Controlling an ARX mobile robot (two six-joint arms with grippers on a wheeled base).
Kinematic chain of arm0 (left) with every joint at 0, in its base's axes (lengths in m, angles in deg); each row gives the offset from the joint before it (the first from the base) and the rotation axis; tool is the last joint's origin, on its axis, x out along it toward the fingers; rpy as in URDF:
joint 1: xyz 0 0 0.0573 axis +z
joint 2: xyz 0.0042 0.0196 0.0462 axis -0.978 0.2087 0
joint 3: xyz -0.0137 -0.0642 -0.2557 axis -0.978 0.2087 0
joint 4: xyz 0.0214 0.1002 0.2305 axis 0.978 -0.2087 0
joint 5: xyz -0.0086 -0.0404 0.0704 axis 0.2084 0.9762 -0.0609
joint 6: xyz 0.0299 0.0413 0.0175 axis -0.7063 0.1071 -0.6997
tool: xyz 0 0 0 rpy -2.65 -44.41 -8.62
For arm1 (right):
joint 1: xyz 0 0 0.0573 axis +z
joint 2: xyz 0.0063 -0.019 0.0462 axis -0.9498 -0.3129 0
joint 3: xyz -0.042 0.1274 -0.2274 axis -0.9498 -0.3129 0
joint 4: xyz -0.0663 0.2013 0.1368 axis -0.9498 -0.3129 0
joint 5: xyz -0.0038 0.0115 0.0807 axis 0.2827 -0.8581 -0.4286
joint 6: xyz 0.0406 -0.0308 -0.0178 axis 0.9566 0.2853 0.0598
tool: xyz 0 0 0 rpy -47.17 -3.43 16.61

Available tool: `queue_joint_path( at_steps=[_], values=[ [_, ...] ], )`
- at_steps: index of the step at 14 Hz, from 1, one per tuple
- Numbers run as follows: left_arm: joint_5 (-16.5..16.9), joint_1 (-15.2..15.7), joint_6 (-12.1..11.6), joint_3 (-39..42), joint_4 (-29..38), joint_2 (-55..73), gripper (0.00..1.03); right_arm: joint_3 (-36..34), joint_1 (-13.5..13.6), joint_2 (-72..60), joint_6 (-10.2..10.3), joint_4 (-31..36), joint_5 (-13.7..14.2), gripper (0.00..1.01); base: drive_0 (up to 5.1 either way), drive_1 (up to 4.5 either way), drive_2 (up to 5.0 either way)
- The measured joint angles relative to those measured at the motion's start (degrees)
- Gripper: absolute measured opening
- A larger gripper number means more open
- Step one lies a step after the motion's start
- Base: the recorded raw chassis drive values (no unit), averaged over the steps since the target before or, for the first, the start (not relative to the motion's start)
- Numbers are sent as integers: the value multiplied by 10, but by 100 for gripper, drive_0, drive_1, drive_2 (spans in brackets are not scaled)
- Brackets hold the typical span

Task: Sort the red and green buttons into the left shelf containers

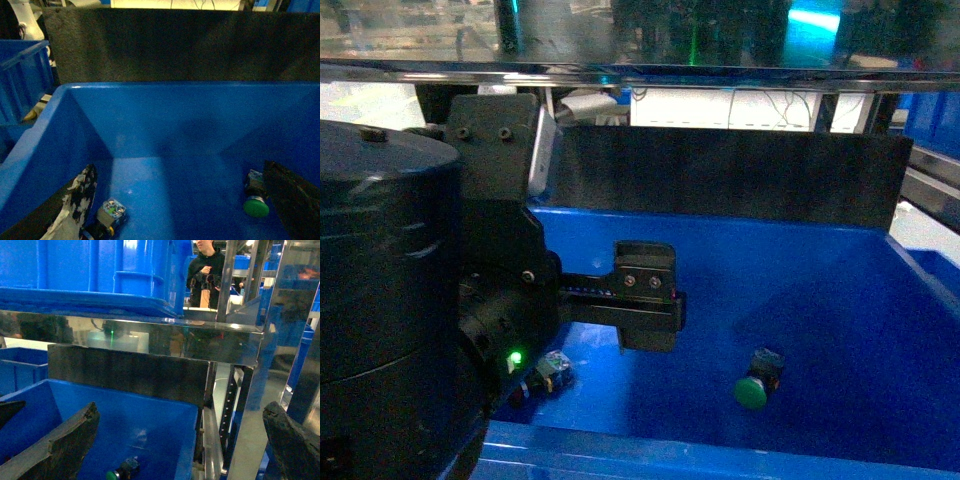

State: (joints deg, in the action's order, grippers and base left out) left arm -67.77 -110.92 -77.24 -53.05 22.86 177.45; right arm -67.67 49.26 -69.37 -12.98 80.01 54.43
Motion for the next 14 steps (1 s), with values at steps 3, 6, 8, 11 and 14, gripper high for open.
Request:
queue_joint_path(
  at_steps=[3, 6, 8, 11, 14],
  values=[
    [-6, 6, 8, 40, 9, -52, 98, 0, 0, 0, 0, 0, 0, 98, 0, 0, 0],
    [-6, 25, 16, 66, 22, -71, 98, 0, 0, 0, 0, 0, 0, 98, 0, 0, 0],
    [-2, 47, 26, 87, 25, -90, 98, 0, 0, 0, 0, 0, 0, 98, 0, 0, 0],
    [11, 80, 34, 110, 12, -151, 98, 0, 0, 0, 0, 0, 0, 98, 0, 0, 0],
    [-9, 79, 53, 128, -54, -248, 98, 0, 0, 0, 0, 0, 0, 98, 0, 0, 0]
  ],
)
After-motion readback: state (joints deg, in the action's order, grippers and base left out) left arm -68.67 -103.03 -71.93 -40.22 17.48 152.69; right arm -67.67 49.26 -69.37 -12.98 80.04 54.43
